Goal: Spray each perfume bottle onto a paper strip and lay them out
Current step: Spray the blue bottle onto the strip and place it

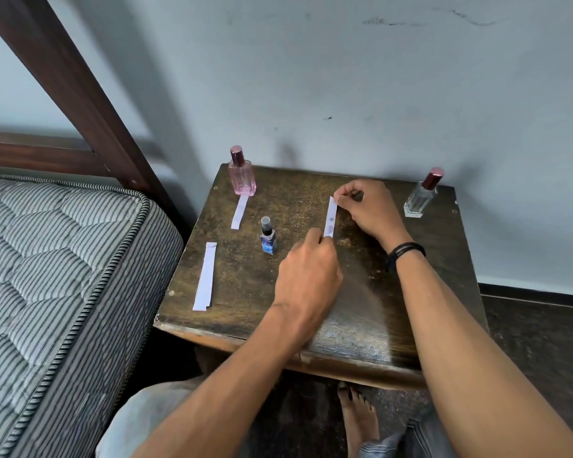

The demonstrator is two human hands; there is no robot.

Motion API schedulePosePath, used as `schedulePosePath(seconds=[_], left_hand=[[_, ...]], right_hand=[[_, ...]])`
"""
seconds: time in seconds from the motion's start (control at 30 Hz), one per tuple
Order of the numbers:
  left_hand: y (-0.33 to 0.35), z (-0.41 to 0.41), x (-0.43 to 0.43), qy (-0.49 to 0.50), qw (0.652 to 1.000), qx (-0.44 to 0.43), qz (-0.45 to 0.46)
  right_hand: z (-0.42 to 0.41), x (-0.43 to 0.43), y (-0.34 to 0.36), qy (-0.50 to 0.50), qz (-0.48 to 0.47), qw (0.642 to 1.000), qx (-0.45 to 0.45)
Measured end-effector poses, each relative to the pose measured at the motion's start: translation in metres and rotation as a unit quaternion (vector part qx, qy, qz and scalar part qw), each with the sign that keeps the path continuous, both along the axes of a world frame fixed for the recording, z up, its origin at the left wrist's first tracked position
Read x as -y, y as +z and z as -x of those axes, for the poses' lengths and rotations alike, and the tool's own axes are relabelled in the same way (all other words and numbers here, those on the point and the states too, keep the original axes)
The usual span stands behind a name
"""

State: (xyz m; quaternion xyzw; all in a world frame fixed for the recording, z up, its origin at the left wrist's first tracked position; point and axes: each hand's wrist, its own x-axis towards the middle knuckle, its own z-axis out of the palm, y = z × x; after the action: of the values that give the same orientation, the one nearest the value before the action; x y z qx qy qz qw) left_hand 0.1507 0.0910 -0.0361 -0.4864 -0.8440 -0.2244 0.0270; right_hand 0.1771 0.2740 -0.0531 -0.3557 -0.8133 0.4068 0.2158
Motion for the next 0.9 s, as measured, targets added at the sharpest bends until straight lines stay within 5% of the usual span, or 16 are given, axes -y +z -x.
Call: schedulePosePath(seconds=[0.9], left_hand=[[0.006,0.006,0.003,0.03,0.998,0.005,0.06]], right_hand=[[0.012,0.009,-0.003,-0.016,-0.028,0.999,0.044]])
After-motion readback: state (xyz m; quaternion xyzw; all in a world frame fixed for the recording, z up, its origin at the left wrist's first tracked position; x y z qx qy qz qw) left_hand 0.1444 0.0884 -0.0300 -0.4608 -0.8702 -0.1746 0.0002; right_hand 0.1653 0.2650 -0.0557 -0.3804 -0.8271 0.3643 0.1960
